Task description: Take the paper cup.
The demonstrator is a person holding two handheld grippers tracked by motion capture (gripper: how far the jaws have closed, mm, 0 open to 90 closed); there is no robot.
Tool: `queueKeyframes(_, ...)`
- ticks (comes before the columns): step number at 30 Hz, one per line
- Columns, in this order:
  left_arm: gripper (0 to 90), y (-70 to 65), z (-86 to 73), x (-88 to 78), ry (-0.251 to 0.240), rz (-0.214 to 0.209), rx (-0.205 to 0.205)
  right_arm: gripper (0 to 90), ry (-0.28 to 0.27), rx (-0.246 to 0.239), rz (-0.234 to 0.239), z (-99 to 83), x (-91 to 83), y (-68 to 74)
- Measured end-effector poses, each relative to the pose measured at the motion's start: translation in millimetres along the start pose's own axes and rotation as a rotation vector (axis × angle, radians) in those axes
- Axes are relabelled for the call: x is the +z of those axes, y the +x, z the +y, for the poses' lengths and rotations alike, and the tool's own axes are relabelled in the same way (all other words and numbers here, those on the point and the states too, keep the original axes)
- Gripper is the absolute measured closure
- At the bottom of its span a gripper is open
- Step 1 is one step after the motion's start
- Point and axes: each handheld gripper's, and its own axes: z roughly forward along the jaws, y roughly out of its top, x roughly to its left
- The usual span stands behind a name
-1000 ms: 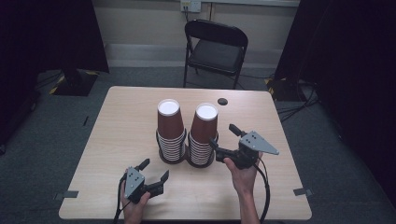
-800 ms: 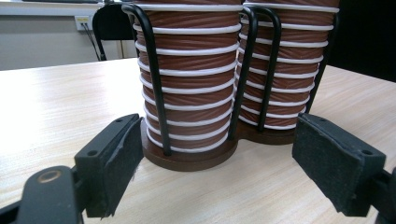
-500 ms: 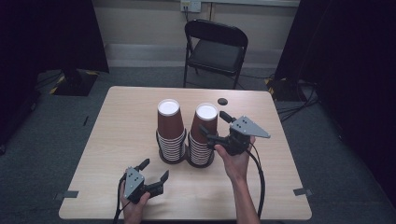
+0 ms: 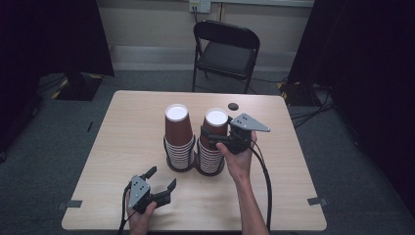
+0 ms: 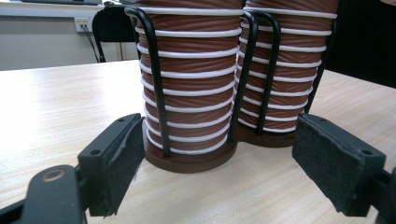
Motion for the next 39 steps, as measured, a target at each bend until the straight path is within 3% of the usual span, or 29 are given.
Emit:
queueKeyframes(20, 16.8, 0.1, -0.1, -0.3, -0.003, 0.000, 0.002, 9.5, 0.105, -0.016, -0.025, -25.9, 13.1, -2.7)
queueKeyframes(25, 16.9, 0.0, 0.0, -0.2, -0.002, 0.004, 0.001, 10.1, 0.095, -0.032, -0.033, -27.8, 12.9, -1.4)
queueKeyframes(36, 16.9, -0.1, 0.0, -0.1, 0.000, 0.007, 0.002, 10.8, 0.103, -0.018, -0.030, -24.9, 13.2, -3.0)
queueKeyframes(39, 16.8, -0.2, 0.0, -0.1, 0.000, 0.007, 0.002, 11.2, 0.083, -0.015, -0.038, -23.3, 12.0, -3.1)
